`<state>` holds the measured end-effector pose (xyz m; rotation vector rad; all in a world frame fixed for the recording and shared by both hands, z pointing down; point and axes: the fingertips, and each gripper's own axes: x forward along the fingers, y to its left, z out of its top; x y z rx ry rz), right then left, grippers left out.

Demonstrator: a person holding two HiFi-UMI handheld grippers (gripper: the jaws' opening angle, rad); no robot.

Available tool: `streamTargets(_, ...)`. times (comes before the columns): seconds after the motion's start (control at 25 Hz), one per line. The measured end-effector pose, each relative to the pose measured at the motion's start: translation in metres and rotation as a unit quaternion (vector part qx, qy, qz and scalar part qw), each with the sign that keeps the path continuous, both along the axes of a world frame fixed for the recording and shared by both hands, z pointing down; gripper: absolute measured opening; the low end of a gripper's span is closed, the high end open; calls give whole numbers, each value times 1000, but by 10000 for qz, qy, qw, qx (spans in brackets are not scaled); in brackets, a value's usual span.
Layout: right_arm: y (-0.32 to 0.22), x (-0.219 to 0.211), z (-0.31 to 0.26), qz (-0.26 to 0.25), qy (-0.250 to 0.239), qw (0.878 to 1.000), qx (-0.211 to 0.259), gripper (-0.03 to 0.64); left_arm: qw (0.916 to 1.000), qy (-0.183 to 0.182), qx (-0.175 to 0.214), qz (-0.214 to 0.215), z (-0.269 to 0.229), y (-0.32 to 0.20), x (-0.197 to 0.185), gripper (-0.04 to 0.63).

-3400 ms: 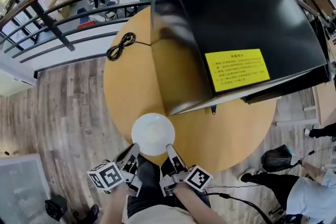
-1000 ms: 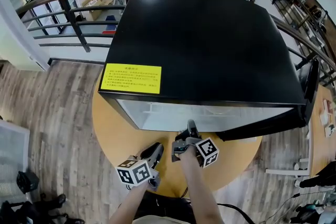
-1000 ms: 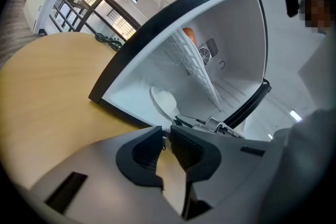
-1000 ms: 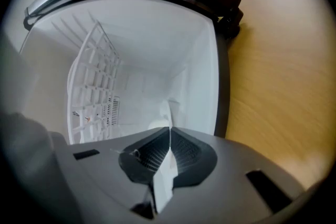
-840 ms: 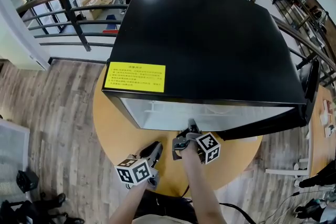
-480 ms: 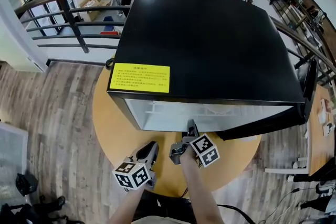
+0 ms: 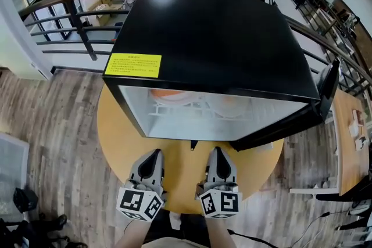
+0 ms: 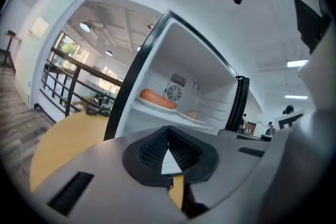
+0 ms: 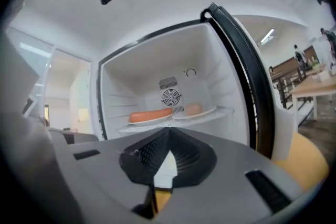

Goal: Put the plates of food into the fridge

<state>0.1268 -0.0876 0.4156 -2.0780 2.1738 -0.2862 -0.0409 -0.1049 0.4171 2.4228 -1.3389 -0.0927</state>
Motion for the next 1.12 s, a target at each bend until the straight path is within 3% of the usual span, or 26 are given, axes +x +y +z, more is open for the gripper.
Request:
streamTargets(0.16, 36, 5, -29, -488, 465, 9977, -14, 12, 9941, -626, 799, -386, -47, 35, 27, 8)
streamTargets(0.24, 53, 9, -40, -693, 510, 9962, 88, 12, 9912, -742, 967, -509, -56, 55, 42, 8)
streamTargets(0.4, 83, 18, -55, -952, 532, 9936, 285, 12, 9911, -652, 918, -713, -61, 89, 59, 8)
streamTargets(0.56, 99, 29, -62, -964, 353, 9941, 356, 11, 9874, -811, 1018, -904, -71, 108, 60, 8)
streamTargets(1.12, 117, 26, -75, -993, 314, 9935, 455, 11, 9824, -1065, 1174, -990, -88, 122, 56, 7)
